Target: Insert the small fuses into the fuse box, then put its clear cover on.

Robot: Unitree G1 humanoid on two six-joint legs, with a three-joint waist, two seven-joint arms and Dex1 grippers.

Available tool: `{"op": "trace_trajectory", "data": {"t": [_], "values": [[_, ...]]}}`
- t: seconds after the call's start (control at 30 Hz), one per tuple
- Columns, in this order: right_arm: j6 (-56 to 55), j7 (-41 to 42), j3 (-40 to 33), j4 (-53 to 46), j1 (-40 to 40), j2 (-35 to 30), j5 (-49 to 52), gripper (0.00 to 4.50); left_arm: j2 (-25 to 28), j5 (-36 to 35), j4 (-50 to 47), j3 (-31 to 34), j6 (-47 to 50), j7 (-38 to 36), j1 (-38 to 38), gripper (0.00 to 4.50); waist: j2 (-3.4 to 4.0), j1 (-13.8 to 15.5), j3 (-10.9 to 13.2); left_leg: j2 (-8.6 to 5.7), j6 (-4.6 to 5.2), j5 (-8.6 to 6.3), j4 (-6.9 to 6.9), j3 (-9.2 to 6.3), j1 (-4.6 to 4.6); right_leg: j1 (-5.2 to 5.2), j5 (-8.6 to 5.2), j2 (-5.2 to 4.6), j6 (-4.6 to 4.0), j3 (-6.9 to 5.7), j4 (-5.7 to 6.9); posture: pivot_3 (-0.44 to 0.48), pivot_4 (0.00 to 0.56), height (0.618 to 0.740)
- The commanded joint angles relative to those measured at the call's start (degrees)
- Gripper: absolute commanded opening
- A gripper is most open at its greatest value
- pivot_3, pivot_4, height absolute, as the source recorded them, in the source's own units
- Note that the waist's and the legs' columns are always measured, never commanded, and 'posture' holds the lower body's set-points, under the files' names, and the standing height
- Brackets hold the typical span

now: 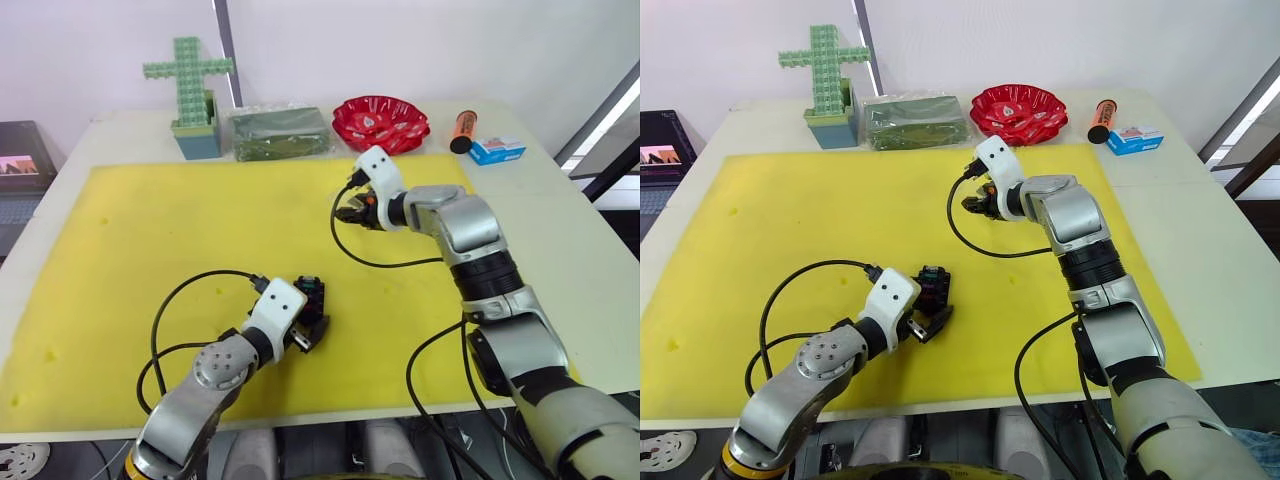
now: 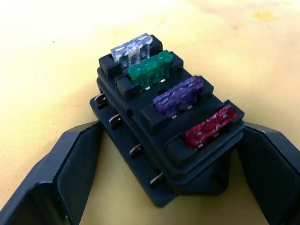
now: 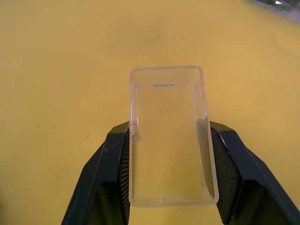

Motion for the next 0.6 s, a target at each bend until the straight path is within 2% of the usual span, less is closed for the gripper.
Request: {"op": "trace_trajectory", "data": {"t": [0.03,0.1,0.13,0.2,0.3,0.5,0.6], "values": [[-0.3,-0.4,-1.4,-2.4,-1.0,-0.6,0.8,1.82,-2.0,2.3,0.8,-0.9,2.0,3.4,0.7,4.50,0.00,0.0,0.0,-0.01,0.00,0.00,0.00,0.00,0.00,0.01,0.00,0.00,0.00,0.00,0.00,0.000,0.150,0.740],[-0.4,-0.5,-1.3,-2.5,-1.0,-0.6,0.8,1.82,-3.1,3.4,0.4,-0.5,2.3,5.2,1.3,4.50,0.00,0.0,0.0,-0.01,0.00,0.00,0.01,-0.01,0.00,0.01,0.00,0.00,0.00,0.00,0.00,0.000,0.150,0.740],[-0.4,-0.5,-1.2,-2.6,-1.0,-0.6,0.8,1.82,-3.4,3.9,0.1,-0.2,2.4,6.0,1.5,4.32,0.00,0.0,0.0,-0.01,0.00,0.00,0.01,-0.01,0.00,0.01,0.00,0.00,0.00,0.00,0.00,0.000,0.150,0.740],[-0.4,-0.6,-1.1,-2.8,-0.9,-0.5,0.9,1.82,-3.8,4.8,-0.4,0.4,2.6,7.1,1.9,3.93,0.00,-0.1,0.0,-0.01,0.00,0.00,0.00,-0.01,0.01,0.01,0.00,0.00,0.00,0.00,0.00,0.000,0.150,0.740],[-0.3,-0.5,-0.9,-3.1,-0.8,-0.4,1.0,1.82,-3.6,5.6,-1.6,1.6,2.9,8.0,2.4,3.02,0.00,-0.2,0.0,0.00,0.00,0.00,-0.01,-0.03,0.02,0.01,0.00,0.01,0.00,0.00,0.00,0.000,0.150,0.740],[-0.6,-0.7,-0.6,-3.1,-0.5,-0.3,1.3,1.82,-1.7,4.6,-2.8,4.7,3.0,6.1,2.7,3.02,0.00,-0.5,0.0,0.05,0.01,0.00,-0.05,-0.04,0.03,-0.02,-0.01,0.08,-0.01,0.00,0.00,0.000,0.150,0.740],[-0.7,-1.0,-0.6,-3.2,-0.4,-0.1,1.5,1.82,0.7,1.8,-1.4,6.1,1.2,1.2,1.1,3.02,0.00,-0.5,0.0,0.06,0.01,-0.01,-0.06,-0.06,0.04,-0.03,-0.01,0.11,-0.02,0.00,0.00,0.000,0.150,0.740]]}}
